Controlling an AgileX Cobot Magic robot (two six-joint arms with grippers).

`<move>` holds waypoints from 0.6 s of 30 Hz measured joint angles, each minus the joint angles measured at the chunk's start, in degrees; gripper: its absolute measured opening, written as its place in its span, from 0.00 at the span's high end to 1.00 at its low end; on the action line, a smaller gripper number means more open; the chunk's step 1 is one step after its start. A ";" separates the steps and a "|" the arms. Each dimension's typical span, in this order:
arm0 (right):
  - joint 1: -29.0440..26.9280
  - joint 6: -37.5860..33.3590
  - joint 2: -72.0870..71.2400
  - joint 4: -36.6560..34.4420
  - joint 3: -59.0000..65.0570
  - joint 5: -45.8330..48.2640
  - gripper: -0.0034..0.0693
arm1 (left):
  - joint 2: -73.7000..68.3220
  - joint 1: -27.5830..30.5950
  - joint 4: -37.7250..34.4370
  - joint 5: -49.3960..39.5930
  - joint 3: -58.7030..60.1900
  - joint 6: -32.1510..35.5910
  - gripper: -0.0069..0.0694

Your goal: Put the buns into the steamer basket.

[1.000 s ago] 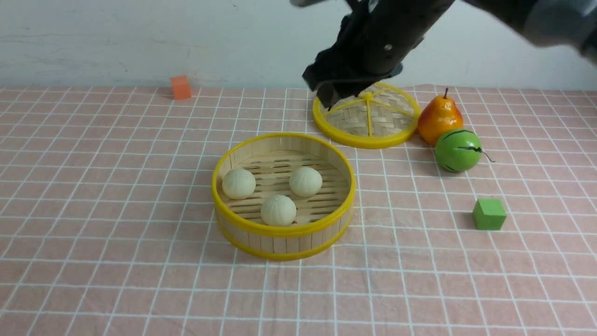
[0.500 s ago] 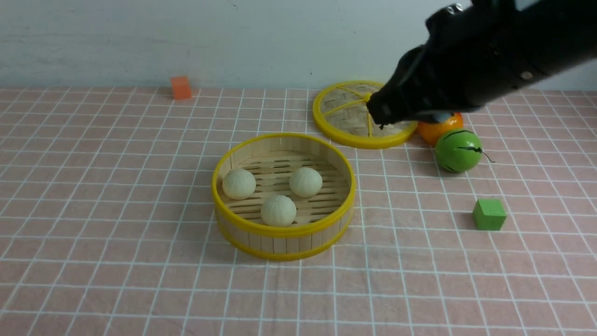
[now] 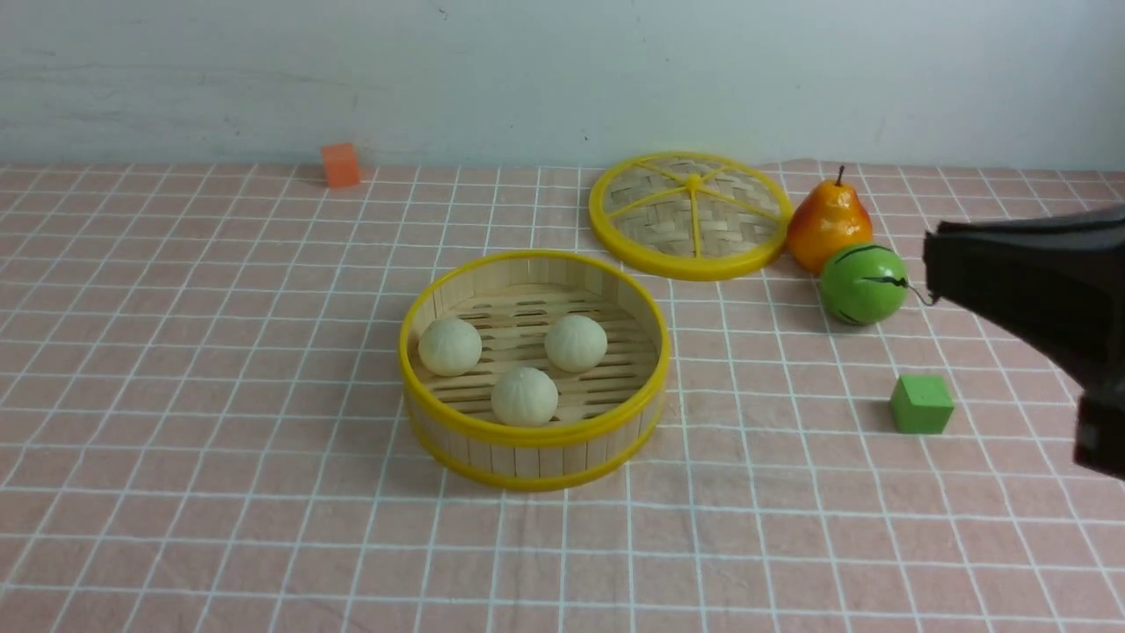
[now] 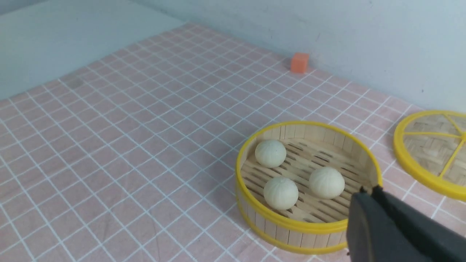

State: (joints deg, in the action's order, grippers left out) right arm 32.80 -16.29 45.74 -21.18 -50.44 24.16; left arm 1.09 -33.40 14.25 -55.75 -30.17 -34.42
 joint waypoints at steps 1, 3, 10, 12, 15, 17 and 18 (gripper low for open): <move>0.00 0.00 -1.17 -0.13 0.62 -0.07 0.97 | 0.00 0.00 0.00 0.00 0.00 0.00 0.62; 0.00 0.00 -2.26 -0.13 0.87 -0.07 0.97 | 0.00 0.00 0.00 0.02 0.00 0.00 0.62; 0.00 0.00 -2.85 -0.19 0.94 0.40 0.96 | 0.00 0.00 -0.02 0.09 0.00 0.00 0.61; 0.00 0.00 -2.85 -0.13 0.94 0.42 0.96 | 0.00 0.00 -0.02 0.09 0.00 0.00 0.61; 0.00 0.00 -2.90 0.31 0.94 0.37 0.95 | 0.00 0.00 -0.02 0.14 0.00 0.00 0.61; 0.00 0.00 -2.90 0.31 0.94 0.37 0.95 | 0.00 0.00 -0.02 0.14 0.00 0.00 0.61; 0.00 0.00 -2.90 0.35 0.94 0.37 0.95 | 0.00 0.00 -0.02 0.14 0.00 0.00 0.61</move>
State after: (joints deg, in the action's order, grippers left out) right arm 32.80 -16.29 42.84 -20.83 -49.50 24.53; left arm 1.09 -33.40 14.23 -55.61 -30.17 -34.42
